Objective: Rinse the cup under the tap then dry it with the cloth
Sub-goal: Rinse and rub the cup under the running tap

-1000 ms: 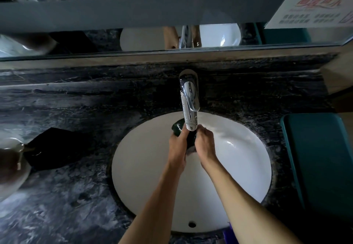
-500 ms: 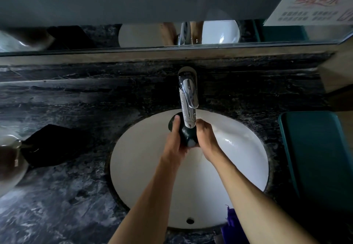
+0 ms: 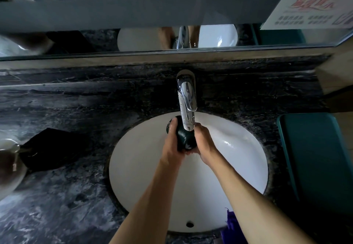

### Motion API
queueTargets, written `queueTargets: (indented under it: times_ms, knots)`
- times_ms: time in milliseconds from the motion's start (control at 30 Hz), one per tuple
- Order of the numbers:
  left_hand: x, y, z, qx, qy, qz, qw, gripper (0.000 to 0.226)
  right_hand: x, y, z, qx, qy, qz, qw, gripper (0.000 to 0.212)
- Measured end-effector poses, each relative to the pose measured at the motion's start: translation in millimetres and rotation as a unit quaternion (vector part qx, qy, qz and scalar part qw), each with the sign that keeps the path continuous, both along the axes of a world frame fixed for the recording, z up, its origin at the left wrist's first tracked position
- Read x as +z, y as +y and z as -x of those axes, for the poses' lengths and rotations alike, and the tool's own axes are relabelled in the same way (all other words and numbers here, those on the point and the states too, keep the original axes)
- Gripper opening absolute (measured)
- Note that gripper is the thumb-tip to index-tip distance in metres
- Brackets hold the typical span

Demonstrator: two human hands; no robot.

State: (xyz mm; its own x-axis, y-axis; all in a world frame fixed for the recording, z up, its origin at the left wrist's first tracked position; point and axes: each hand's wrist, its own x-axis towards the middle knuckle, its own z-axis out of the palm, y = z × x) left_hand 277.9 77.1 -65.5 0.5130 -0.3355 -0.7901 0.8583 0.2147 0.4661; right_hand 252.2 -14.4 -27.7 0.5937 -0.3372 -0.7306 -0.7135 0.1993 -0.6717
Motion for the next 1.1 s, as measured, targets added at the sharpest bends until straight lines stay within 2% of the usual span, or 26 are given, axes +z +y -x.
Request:
queueTargets:
  times_ms: [67, 133, 233, 367, 433, 500, 567, 667, 733, 800, 867, 933, 1000, 1100]
  knots:
    - [-1, -2, 1, 0.016, 0.007, -0.02, 1.0, 0.057, -3, 1, 2, -0.002, 0.001, 0.003, 1.0, 0.044]
    - [-2, -6, 1, 0.051, 0.015, -0.077, 0.996, 0.065, -5, 3, 2, 0.019, 0.007, 0.062, 0.998, 0.044]
    - [4, -14, 1, 0.074, 0.003, -0.133, 0.988, 0.051, -5, 8, 5, 0.019, -0.017, 0.119, 0.993, 0.024]
    - [10, -20, 2, 0.035, -0.036, -0.155, 0.987, 0.043, -5, 23, 16, -0.037, -0.067, 0.151, 0.986, 0.034]
    - [12, -18, 3, 0.029, -0.049, -0.161, 0.985, 0.041, -7, 28, 19, -0.064, -0.067, 0.136, 0.986, 0.032]
    - [12, -13, 4, 0.041, -0.051, -0.134, 0.989, 0.035, -10, 25, 18, -0.086, -0.045, 0.105, 0.99, 0.029]
    - [10, -8, 8, 0.027, -0.047, -0.082, 0.995, 0.038, -11, 18, 12, -0.082, -0.012, 0.084, 0.993, 0.041]
    - [12, -7, 10, 0.035, -0.004, -0.052, 0.998, 0.056, -8, 11, 7, 0.009, 0.008, 0.097, 0.995, 0.06]
    - [15, -6, 5, 0.049, 0.05, -0.025, 0.997, 0.059, -6, 9, 13, 0.08, -0.027, 0.111, 0.99, 0.046]
    - [13, -2, -2, 0.059, 0.1, -0.015, 0.993, 0.06, -11, 7, 22, 0.103, -0.071, 0.097, 0.987, 0.027]
    - [8, 1, -6, 0.077, 0.136, -0.008, 0.988, 0.066, -17, 6, 28, 0.116, -0.09, 0.083, 0.986, 0.029]
    - [7, 3, -9, 0.102, 0.188, 0.011, 0.977, 0.071, -17, 9, 27, 0.133, -0.084, 0.085, 0.984, 0.043]
    - [6, 4, -8, 0.113, 0.199, 0.034, 0.973, 0.068, -9, 15, 21, 0.135, -0.069, 0.128, 0.98, 0.051]
    - [6, -3, -6, 0.119, 0.188, 0.044, 0.974, 0.052, -4, 18, 11, 0.121, -0.039, 0.229, 0.965, 0.034]
